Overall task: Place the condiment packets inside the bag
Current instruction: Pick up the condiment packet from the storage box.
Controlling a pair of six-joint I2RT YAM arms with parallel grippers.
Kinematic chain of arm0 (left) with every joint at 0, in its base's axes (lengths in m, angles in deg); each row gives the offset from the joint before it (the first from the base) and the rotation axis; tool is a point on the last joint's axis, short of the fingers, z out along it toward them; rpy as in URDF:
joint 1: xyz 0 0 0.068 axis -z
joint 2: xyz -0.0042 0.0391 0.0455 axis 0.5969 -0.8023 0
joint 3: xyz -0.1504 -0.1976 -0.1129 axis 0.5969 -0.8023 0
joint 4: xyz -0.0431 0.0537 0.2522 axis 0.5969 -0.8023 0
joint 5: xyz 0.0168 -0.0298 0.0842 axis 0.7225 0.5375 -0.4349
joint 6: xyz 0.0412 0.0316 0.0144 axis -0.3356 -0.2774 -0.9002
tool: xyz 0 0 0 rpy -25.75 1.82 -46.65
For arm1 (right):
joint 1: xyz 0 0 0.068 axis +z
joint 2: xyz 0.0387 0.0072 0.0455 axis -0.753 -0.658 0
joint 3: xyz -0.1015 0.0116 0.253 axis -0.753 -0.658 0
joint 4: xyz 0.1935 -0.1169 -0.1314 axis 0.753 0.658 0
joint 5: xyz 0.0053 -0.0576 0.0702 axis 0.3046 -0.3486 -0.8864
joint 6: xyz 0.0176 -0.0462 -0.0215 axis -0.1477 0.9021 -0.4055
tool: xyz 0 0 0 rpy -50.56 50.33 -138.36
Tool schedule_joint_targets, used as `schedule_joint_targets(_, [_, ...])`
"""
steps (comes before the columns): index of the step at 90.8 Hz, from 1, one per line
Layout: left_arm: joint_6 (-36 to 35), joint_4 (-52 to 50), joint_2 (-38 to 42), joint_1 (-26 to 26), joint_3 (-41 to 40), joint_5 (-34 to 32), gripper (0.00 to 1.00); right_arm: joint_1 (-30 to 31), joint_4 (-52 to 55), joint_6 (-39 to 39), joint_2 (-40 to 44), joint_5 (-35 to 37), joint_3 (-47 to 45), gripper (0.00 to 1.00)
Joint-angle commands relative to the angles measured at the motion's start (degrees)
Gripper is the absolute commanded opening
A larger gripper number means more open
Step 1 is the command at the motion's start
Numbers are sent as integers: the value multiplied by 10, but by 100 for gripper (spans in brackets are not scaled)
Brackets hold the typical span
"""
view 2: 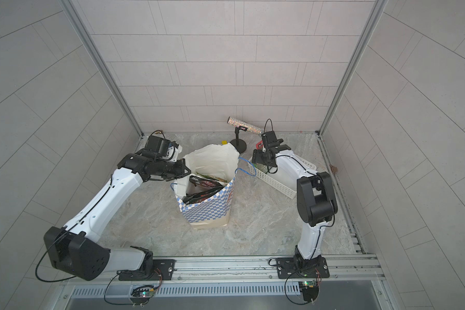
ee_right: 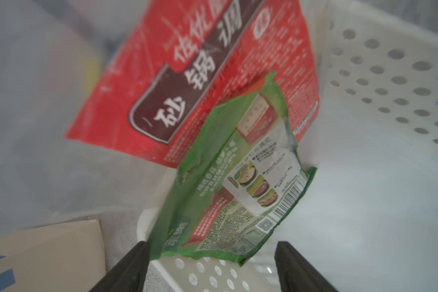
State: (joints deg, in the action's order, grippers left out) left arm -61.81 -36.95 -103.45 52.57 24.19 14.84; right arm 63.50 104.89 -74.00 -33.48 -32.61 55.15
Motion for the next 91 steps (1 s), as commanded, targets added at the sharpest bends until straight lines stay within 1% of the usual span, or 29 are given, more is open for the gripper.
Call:
schedule_joint_targets(1, [-9,-8,-7,5,5,13,0,-5,-16,-22,-14,-10,28,79])
schedule_joint_targets(8, [-9,-9,-7,5,4,12,0,-8,-19,-23,-27,-7,30,74])
schedule_joint_targets(22, [-8,-9,-8,5,5,13,0,-10,-33,-23,-35,1,22,73])
schedule_joint_targets(39, [-7,-9,-8,4,5,14,0,-5,-61,-29,-29,-27,18,87])
schedule_joint_targets(49, [-8,-9,-8,4,4,11,0,-4,-71,-37,-34,-29,22,88])
schedule_joint_targets(56, [-8,-9,-7,4,5,11,0,-6,-62,-42,-47,-14,30,84])
schedule_joint_targets(64, [-8,-10,-6,5,5,10,0,-12,-58,-48,-60,2,28,75])
schedule_joint_targets(74, [-9,-9,-4,5,4,9,0,-18,-60,-46,-69,2,22,63])
schedule_joint_targets(83, [-8,-10,-5,4,3,10,0,-18,-72,-39,-66,4,13,56])
schedule_joint_targets(86, [-8,-10,-4,5,4,10,0,-18,-74,-36,-65,5,12,52])
schedule_joint_targets(89, [-8,-10,-4,4,3,10,0,-18,-75,-32,-64,6,12,46])
schedule_joint_targets(90, [-8,-10,-4,4,3,10,0,-18,-75,-30,-63,7,12,43])
schedule_joint_targets(91, [-8,-9,-4,4,3,10,0,-18,-74,-30,-62,8,12,36])
